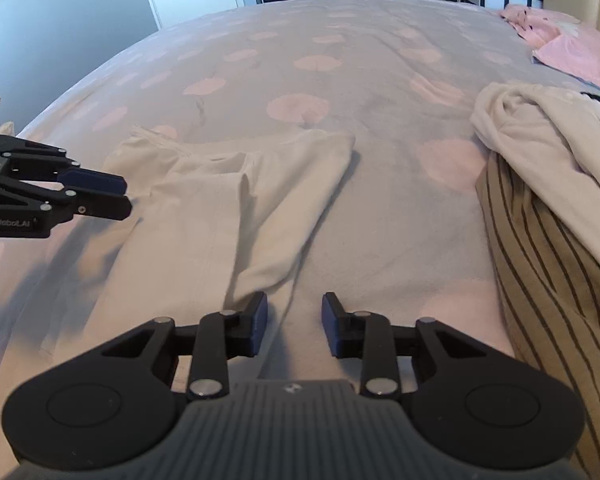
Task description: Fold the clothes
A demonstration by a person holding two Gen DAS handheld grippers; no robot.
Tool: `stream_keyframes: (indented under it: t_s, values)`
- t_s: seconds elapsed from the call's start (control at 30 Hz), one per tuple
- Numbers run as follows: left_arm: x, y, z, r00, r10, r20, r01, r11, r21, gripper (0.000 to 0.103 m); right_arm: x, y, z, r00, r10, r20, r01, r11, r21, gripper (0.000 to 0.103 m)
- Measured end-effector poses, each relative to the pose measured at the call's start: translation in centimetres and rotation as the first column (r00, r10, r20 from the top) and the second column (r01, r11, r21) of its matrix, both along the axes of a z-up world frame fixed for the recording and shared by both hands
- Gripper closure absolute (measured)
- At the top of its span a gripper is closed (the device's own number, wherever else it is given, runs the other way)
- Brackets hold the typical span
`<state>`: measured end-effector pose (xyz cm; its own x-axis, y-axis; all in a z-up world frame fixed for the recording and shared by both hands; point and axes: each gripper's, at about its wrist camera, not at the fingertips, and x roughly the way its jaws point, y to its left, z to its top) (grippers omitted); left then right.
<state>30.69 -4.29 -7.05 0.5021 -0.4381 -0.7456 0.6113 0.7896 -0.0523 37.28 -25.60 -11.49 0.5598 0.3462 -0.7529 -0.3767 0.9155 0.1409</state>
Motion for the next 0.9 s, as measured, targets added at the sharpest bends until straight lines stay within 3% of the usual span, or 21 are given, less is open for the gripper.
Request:
stream_keyframes:
  t_s: [0.03, 0.1, 0.27, 0.4, 0.53, 0.6, 0.73, 0.9]
  values:
    - [0.0, 0.0, -0.1, 1.0, 0.001, -0.005, -0.001, 1.0, -0.004, 0.079, -0.3, 0.7, 0.1, 1.0, 0.024, 0.014, -0.024, 1.0, -0.014, 0.1]
    - [-0.1, -0.3, -0.2, 1.0, -0.012, -0.01, 0.011, 1.0, -0.004, 0.079, -0.8, 1.8, 0.2, 0.999, 0.031, 0.039, -0.028, 0.997, -0.074, 0.101]
    - [-0.7, -0.6, -0.7, 1.0, -0.028, -0.01, 0.029, 0.998, 0.059, 0.079, -1.0, 0.1, 0.4, 0.996, -0.085, 0.027, 0.088, 0.986, -0.142, 0.103]
    - [-0.9, 0.7, -0.3, 1.0, -0.001, -0.015, 0.002, 0.999, 0.053, 0.079, -1.3, -2.4, 0.9, 0.99, -0.137, 0.013, 0.138, 0.987, -0.086, 0.102]
    - [-1.7, 1.7, 0.4, 1.0, 0.021, -0.018, -0.019, 0.998, 0.063, 0.079, -2.0, -1.5, 2.0, 0.998, -0.061, -0.009, 0.061, 0.998, -0.024, 0.093]
    - [-2.4, 2.3, 1.0, 0.999, 0.034, -0.037, -0.032, 0.998, 0.059, 0.079, -2.4, -1.0, 2.3, 0.998, -0.03, -0.062, 0.031, 0.999, 0.01, 0.072]
    - [-4.3, 3.7, 2.5, 0.993, 0.062, -0.105, -0.057, 0.997, 0.046, 0.075, -3.5, -0.8, 2.4, 0.978, -0.025, -0.209, 0.035, 0.998, 0.044, 0.069]
    - [-8.1, 5.8, 3.5, 0.969, 0.081, -0.232, -0.073, 0.996, 0.046, 0.066, -6.8, -0.3, 2.0, 0.929, 0.003, -0.369, -0.009, 1.0, -0.014, 0.068]
